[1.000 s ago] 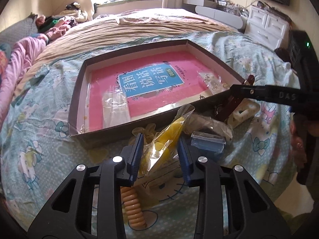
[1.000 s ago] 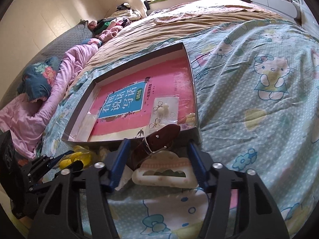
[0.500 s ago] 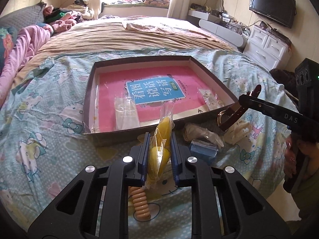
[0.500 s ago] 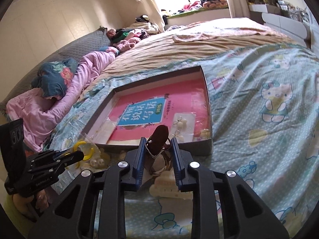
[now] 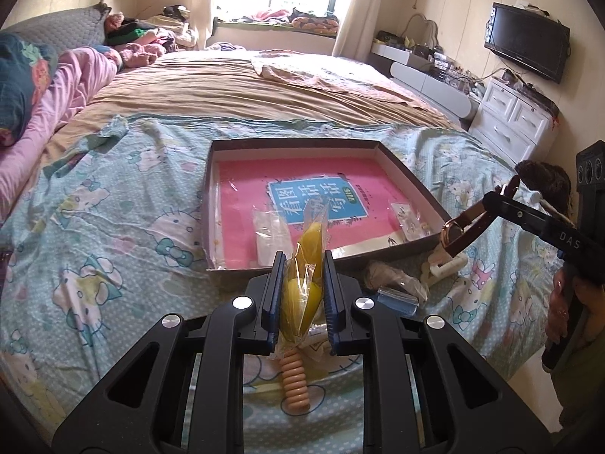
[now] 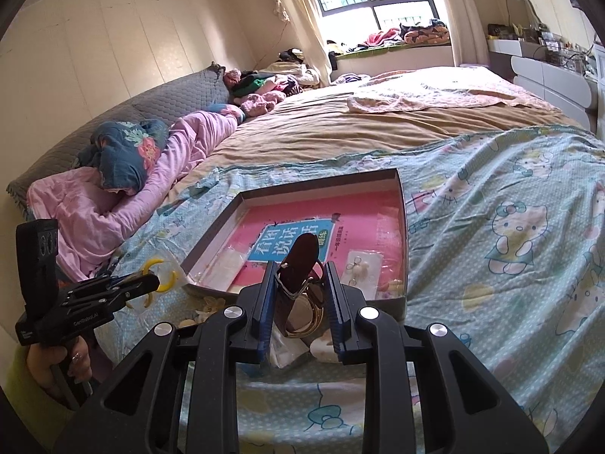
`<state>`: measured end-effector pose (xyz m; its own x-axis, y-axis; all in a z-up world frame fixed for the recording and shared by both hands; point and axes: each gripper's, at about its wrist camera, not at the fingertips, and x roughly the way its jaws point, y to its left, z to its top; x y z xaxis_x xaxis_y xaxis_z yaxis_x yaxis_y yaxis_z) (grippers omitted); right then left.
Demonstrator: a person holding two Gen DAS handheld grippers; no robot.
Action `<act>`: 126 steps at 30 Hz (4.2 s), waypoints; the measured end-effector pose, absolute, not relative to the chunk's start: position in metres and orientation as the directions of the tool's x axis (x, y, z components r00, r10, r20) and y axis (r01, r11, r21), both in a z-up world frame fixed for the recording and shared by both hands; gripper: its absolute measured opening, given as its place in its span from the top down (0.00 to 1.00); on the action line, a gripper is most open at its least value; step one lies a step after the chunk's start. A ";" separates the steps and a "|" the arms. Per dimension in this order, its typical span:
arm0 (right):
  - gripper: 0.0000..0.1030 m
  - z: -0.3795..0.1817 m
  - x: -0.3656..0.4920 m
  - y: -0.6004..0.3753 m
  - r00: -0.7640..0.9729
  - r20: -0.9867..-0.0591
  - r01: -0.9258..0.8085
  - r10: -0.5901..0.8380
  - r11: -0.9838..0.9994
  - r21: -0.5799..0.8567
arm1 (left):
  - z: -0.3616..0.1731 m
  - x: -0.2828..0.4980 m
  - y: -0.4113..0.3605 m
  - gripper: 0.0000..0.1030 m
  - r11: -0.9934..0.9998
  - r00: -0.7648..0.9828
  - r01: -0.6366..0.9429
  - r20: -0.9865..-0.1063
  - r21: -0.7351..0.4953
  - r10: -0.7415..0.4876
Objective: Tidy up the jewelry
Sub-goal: 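Carry the bangle and watch over the box and lower them inside, then open both tools to release the bangle and watch in the box, then withdraw both tools from the box toward the remaining items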
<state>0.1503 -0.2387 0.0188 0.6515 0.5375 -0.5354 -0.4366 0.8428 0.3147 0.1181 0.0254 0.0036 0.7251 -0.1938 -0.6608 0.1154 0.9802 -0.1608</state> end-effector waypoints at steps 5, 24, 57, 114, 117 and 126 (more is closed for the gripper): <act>0.77 0.025 0.154 -0.234 0.654 -0.526 -0.447 0.544 0.839 0.311 | 0.006 0.118 0.036 0.89 0.981 0.733 0.091 -0.655 -0.173 -0.183; 0.77 0.034 0.184 -0.210 0.656 -0.493 -0.473 0.571 0.820 0.321 | 0.007 0.138 0.041 0.89 0.981 0.730 0.073 -0.660 -0.182 -0.177; 0.77 0.015 0.235 -0.230 0.699 -0.533 -0.342 0.476 0.878 0.336 | -0.021 0.211 -0.008 0.89 0.960 0.660 0.165 -0.698 -0.224 -0.276; 0.18 0.025 0.207 -0.224 0.721 -0.544 -0.329 0.430 0.903 0.277 | 0.005 0.179 0.021 0.19 0.984 0.709 0.071 -0.685 -0.165 -0.166; 0.18 0.032 0.199 -0.224 0.727 -0.530 -0.342 0.436 0.900 0.271 | 0.011 0.173 0.023 0.18 0.985 0.720 0.067 -0.676 -0.157 -0.156; 0.18 0.048 0.181 -0.229 0.740 -0.500 -0.359 0.450 0.893 0.272 | 0.027 0.155 0.027 0.10 0.987 0.748 0.052 -0.649 -0.149 -0.137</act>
